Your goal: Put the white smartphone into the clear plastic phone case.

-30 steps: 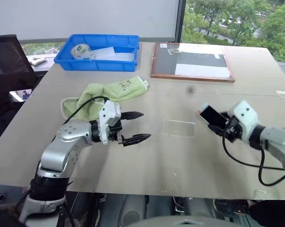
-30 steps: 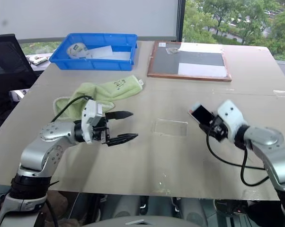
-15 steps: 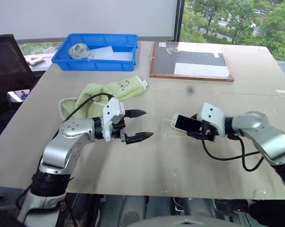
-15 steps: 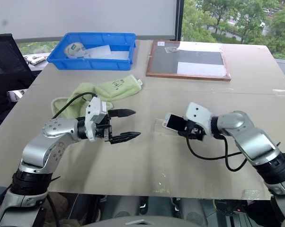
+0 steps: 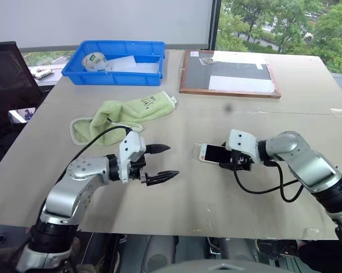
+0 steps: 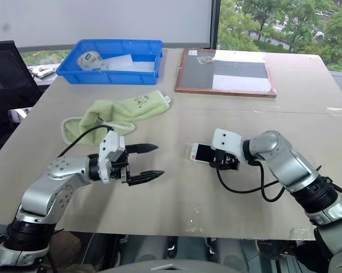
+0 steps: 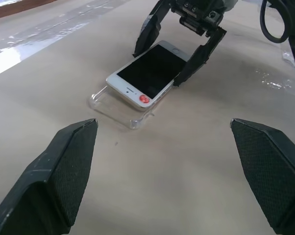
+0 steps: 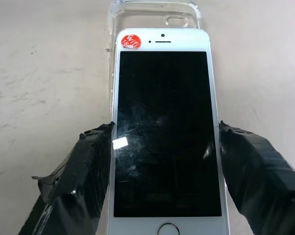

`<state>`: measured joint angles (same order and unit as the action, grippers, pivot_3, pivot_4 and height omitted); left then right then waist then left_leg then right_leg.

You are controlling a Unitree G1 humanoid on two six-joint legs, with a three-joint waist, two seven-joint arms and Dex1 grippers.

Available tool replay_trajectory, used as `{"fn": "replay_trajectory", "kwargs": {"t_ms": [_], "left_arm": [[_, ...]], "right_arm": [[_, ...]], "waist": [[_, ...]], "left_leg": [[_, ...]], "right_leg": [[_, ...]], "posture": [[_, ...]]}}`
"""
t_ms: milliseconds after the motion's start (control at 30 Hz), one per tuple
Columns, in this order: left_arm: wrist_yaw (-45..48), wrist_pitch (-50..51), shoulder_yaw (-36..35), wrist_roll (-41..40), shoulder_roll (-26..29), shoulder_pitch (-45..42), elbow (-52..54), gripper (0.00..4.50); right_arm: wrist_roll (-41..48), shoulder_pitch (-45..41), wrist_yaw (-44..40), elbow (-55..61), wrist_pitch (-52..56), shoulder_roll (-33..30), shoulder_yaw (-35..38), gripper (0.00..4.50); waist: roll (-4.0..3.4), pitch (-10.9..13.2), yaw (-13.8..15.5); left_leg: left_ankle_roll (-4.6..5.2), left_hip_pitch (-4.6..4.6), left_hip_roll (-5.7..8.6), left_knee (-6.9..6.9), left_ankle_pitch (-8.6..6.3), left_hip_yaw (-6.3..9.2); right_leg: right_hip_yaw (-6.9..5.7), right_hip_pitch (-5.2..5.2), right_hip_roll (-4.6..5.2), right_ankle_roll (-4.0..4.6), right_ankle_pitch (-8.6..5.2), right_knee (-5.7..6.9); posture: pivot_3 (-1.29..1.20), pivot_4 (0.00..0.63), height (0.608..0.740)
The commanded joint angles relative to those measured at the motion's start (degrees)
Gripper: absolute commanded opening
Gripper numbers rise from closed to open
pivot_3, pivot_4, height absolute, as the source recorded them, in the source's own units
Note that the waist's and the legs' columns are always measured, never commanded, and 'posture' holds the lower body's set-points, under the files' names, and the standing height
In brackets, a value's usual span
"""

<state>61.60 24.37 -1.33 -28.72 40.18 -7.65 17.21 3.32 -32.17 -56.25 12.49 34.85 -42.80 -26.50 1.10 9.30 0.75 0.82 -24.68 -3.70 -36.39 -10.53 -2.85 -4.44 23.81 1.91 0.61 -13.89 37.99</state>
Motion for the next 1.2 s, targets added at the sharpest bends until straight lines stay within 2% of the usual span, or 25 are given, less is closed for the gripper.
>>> {"fn": "replay_trajectory", "kwargs": {"t_ms": [33, 367, 767, 800, 833, 867, 1033, 1167, 1200], "left_arm": [[0.78, -2.83, -0.58, 0.40, 0.15, 0.86, -0.09, 4.50], [1.18, -5.07, 0.06, 1.08, -0.32, 1.23, -1.79, 4.50], [0.08, -4.02, -0.29, 0.74, -0.46, 1.02, -0.59, 4.50], [-0.09, -3.68, -0.19, 0.67, -0.47, 0.68, -0.42, 4.50], [-0.26, -3.32, -0.16, 0.56, -0.48, 0.41, -0.23, 4.50], [-0.38, -3.07, -0.15, 0.49, -0.48, 0.24, -0.11, 4.50], [-1.24, -2.41, 0.07, 0.71, -0.66, -0.33, 0.06, 4.50], [-1.44, -1.64, 0.09, 0.67, -0.59, -1.18, -0.42, 4.50], [-1.41, -1.50, 0.11, 0.60, -0.61, -1.51, -0.62, 4.50]], "right_arm": [[-1.63, -0.40, -1.70, -1.03, 0.38, 1.12, -2.39, 2.91], [-4.75, -3.98, -7.85, -7.54, -0.32, 2.83, -5.63, 2.91], [-6.02, -6.10, -9.34, -13.43, -0.44, 5.86, -4.78, 2.91], [-5.51, -6.61, -9.59, -13.99, -1.33, 6.39, -4.06, 3.91], [-5.03, -6.81, -10.15, -13.97, -2.08, 6.54, -3.48, 4.33], [-4.89, -6.80, -10.30, -13.88, -2.67, 6.68, -2.90, 4.43], [-2.05, -5.41, -9.18, -8.02, -4.38, 6.40, 3.33, 4.43], [2.77, -7.17, -8.73, -3.67, 1.48, 6.90, 8.80, 4.43], [4.06, -7.34, -8.70, -3.13, 2.79, 7.29, 9.50, 3.87]], "waist": [[0.00, 0.00, -0.06], [0.02, -0.03, -0.11], [0.10, -0.17, -0.24], [0.12, -0.18, -0.24], [0.11, -0.18, -0.20], [0.09, -0.16, -0.15], [0.06, -0.13, -0.15], [-0.12, 0.06, -0.10], [-0.12, 0.06, -0.07]], "left_leg": [[0.00, 0.00, 0.00, 0.00, 0.00, -0.01], [-0.01, 0.11, -0.36, 0.00, 0.00, -0.08], [-0.02, 0.22, -0.47, 0.00, -0.01, -0.14], [-0.02, 0.21, -0.47, 0.00, -0.01, -0.14], [-0.02, 0.21, -0.47, 0.00, -0.01, -0.14], [-0.02, 0.17, -0.47, 0.00, -0.01, -0.14], [-0.03, 0.06, -0.46, 0.04, -0.02, -0.21], [-0.03, -0.06, -0.45, 0.04, -0.02, -0.36], [-0.03, -0.06, -0.44, 0.04, -0.02, -0.41]], "right_leg": [[0.01, 0.00, 0.00, 0.00, 0.00, 0.00], [0.02, -0.02, -0.01, 0.09, 0.03, 0.01], [0.04, -0.06, -0.03, 0.14, 0.04, 0.02], [0.04, -0.06, -0.02, 0.14, 0.04, 0.01], [0.04, -0.06, -0.01, 0.14, 0.04, 0.01], [0.03, -0.03, -0.01, 0.14, 0.05, 0.01], [0.08, 0.07, -0.05, 0.10, 0.07, -0.01], [0.21, 0.27, -0.15, -0.07, 0.18, 0.05], [0.20, 0.27, -0.19, -0.08, 0.18, 0.05]], "posture": [[0.00, 0.150, 0.740], [0.00, 0.150, 0.740], [0.00, 0.150, 0.740], [0.00, 0.150, 0.740], [0.00, 0.150, 0.740], [0.00, 0.150, 0.740], [0.00, 0.150, 0.740], [0.00, 0.150, 0.740], [0.00, 0.150, 0.740]]}}
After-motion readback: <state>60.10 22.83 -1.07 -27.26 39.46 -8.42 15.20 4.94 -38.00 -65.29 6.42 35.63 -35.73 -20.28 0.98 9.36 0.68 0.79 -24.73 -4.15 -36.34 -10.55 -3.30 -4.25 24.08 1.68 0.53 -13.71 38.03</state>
